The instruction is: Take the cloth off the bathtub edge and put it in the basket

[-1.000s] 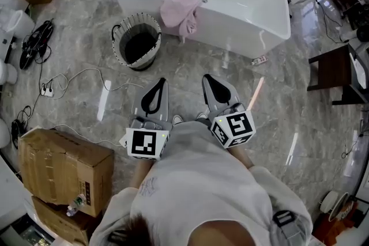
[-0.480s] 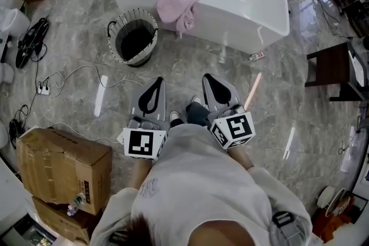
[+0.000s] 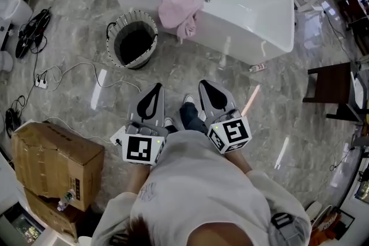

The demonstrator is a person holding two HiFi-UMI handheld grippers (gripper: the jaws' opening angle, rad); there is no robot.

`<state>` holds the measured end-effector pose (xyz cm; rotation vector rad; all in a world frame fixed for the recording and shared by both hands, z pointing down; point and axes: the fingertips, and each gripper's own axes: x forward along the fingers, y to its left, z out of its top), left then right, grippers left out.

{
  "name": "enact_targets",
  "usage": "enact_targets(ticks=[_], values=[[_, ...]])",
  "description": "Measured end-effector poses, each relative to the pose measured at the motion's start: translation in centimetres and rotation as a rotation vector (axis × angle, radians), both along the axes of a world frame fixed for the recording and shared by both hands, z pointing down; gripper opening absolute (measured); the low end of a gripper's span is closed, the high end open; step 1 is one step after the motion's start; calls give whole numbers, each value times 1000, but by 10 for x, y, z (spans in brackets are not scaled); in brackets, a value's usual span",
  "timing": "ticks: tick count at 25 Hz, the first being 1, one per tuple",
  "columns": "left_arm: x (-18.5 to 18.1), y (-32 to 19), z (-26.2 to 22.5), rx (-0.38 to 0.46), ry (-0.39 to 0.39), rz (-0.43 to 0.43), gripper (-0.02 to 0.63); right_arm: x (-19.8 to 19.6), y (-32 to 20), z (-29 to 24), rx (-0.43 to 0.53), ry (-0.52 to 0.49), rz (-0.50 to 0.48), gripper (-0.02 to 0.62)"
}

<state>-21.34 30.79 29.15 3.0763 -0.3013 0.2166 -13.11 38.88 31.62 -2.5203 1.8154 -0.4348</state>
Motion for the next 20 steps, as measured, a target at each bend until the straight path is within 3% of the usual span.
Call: enact_targets(ticks=[6, 12, 20], values=[[51, -10, -7, -42, 33, -56, 13, 48, -19, -4, 12, 4, -67, 0], [96, -11, -6, -13, 49, -85, 14, 94, -20, -5, 29, 9, -101, 0], [125, -10, -13, -22, 63, -122, 14, 138, -17, 2, 32, -31, -92, 0]])
